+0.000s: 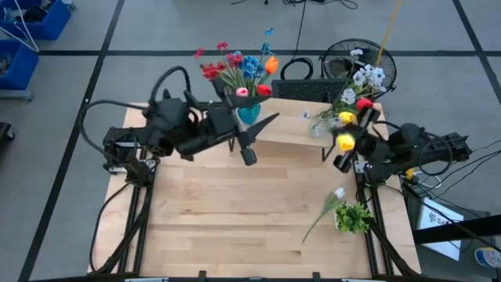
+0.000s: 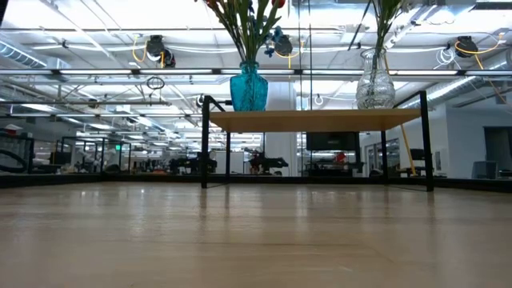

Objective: Pick and place flowers into a vace then onto a shelf
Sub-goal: Put the yellow tulip into the transparent vase

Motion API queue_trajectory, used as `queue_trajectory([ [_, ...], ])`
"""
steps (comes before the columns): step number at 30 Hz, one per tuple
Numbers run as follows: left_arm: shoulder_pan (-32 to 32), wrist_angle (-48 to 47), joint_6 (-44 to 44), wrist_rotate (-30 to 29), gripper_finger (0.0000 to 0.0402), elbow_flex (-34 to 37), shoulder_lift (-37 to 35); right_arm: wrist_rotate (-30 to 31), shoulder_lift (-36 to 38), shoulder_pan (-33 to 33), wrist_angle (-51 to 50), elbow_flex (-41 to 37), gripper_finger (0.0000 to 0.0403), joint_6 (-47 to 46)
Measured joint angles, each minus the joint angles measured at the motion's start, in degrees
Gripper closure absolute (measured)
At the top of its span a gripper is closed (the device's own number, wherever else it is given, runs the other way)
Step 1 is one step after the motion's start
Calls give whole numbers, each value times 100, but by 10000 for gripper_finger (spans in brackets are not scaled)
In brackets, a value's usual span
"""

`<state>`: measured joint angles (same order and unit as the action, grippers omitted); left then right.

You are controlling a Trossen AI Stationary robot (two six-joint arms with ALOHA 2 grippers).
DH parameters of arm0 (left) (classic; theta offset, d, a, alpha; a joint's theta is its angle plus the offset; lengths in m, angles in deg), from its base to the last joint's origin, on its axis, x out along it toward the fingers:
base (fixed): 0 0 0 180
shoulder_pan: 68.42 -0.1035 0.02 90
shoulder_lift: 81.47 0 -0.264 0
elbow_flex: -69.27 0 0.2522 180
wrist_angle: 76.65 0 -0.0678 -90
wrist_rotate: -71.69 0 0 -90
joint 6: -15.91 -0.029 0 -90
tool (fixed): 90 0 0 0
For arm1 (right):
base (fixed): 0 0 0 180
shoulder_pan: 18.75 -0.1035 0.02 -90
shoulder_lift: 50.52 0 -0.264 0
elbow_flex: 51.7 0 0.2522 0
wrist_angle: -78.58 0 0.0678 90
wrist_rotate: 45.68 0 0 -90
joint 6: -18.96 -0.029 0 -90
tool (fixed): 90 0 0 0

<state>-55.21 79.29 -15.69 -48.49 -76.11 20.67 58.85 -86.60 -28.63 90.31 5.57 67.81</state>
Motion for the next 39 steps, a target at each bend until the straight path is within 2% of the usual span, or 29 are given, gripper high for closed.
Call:
queue_trajectory([
  [3,-103,-168,247,7,222,1,-14,378,3,4,462,4,402,105],
  [6,-209,-367,496,10,222,-1,-21,357,-7,1,406,244,403,286],
  [8,-265,-486,541,7,222,-1,-14,377,-115,-1,-15,574,403,220],
  [15,-436,-631,689,7,222,-1,-14,1515,-899,3,-2081,2074,403,-619],
  [21,-489,-711,782,7,222,-1,-16,2333,-1350,1,-2401,2949,403,-1582],
  [25,-489,-783,796,10,222,-1,-14,2617,-1476,3,-2817,3052,403,-1801],
  [29,-489,-790,796,10,222,-1,-16,2617,-1645,10,-3004,2944,403,-1909],
  [35,-489,-795,815,14,222,-1,-14,2957,-1845,124,-2791,2935,403,-1428],
  [39,-478,-802,878,14,222,-1,-14,2895,-1926,204,-2464,2935,403,-1185],
])
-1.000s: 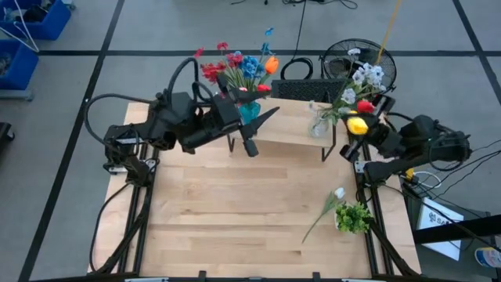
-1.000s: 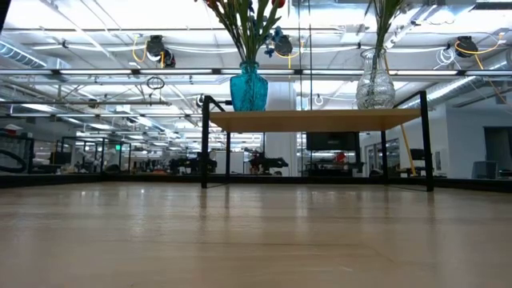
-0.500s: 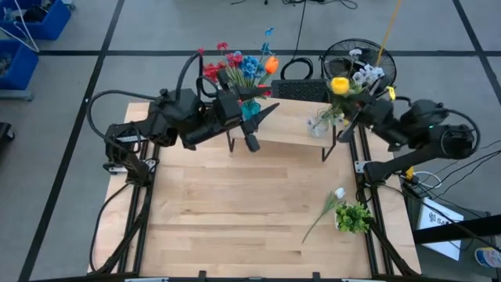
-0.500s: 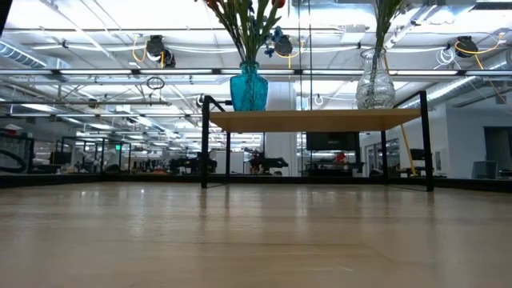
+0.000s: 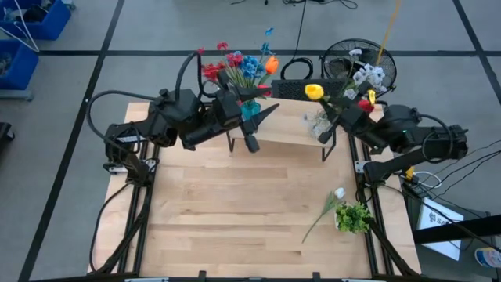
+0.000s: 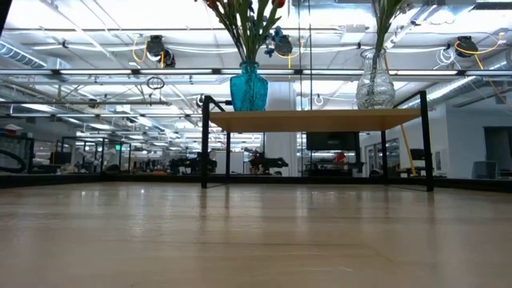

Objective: Pick and place flowers into a vace then onto a shelf
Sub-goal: Put the yellow tulip into the transparent vase

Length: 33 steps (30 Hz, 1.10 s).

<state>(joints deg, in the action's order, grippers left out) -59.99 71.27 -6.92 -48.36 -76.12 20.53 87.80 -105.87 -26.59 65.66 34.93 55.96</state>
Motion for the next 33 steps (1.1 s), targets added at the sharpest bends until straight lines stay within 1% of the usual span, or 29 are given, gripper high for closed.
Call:
queue_trajectory([
  [4,0,2,80,1,222,0,0,3,22,2,266,4,403,76],
  [7,0,1,89,4,222,0,0,3,11,2,232,4,403,38],
  [13,0,0,142,7,222,0,0,56,-4,2,-61,4,403,-403],
  [20,25,-10,238,11,222,0,0,695,-150,15,-389,2,400,-448],
  [27,75,-98,236,17,222,0,0,748,-250,161,-460,2,371,-501],
  [33,74,-272,238,17,222,0,0,750,-245,186,-442,0,325,-763],
])
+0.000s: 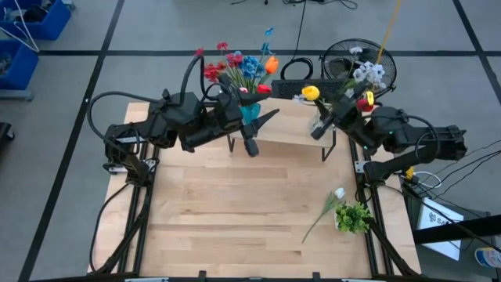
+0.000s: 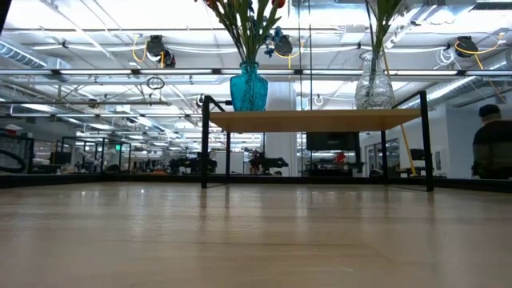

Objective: Pick and place flowers into a vace then onto a shelf
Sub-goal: Put the yellow tulip into the transparent vase

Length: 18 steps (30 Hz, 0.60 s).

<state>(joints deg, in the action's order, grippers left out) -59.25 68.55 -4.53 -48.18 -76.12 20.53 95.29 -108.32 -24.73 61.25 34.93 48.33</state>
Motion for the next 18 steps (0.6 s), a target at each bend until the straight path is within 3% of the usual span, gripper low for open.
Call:
queue_trajectory([
  [5,-2,-25,21,0,222,0,0,-2,0,-110,245,0,286,42],
  [9,-2,-15,23,-2,222,0,0,-2,8,-289,1110,-2,265,682],
  [14,-2,10,25,-2,222,0,0,-2,56,-550,2127,0,252,1603],
  [18,-9,22,-8,-4,222,0,0,20,144,-691,2171,0,250,1768],
])
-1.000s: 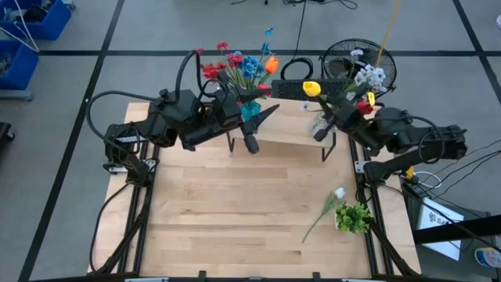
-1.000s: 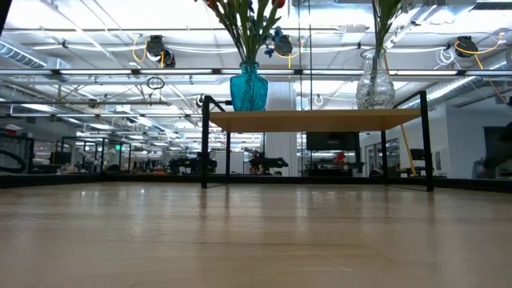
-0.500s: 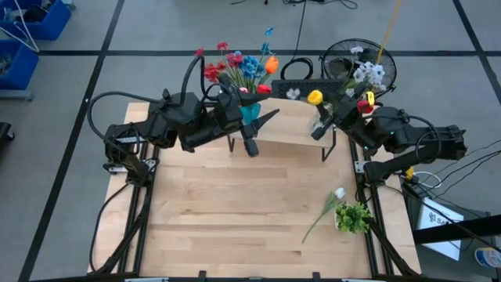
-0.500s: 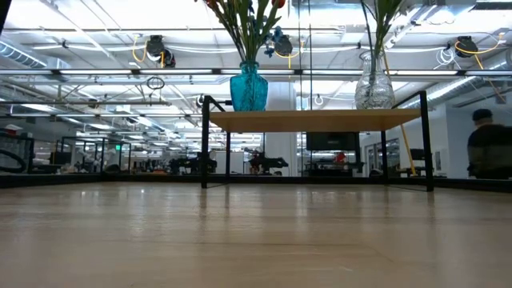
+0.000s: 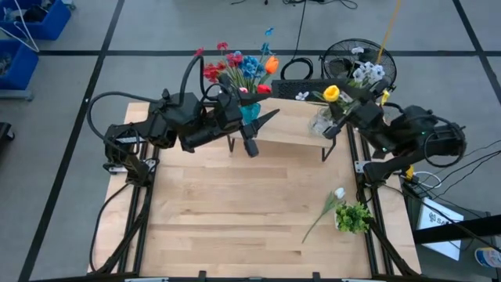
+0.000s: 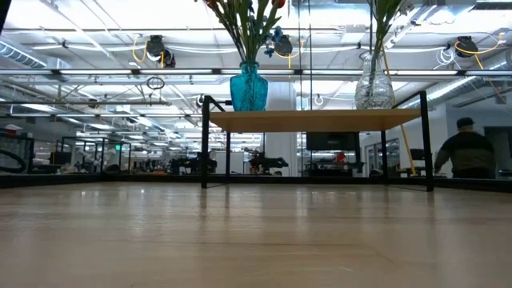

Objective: Pick and place flowers into a vace then onto a shelf
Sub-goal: Put the yellow tulip into the transparent vase

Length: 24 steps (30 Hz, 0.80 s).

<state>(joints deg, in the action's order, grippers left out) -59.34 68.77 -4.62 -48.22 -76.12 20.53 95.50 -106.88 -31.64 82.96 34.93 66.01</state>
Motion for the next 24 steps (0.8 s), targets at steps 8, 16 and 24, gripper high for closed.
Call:
queue_trajectory([
  [8,-11,3,13,0,222,0,0,1022,26,3,-1125,0,250,-486],
  [16,-5,0,83,-2,222,0,0,1014,29,33,-1823,0,250,-1325],
  [24,0,-36,251,-4,222,0,0,1473,61,-399,-1793,0,250,-1335],
])
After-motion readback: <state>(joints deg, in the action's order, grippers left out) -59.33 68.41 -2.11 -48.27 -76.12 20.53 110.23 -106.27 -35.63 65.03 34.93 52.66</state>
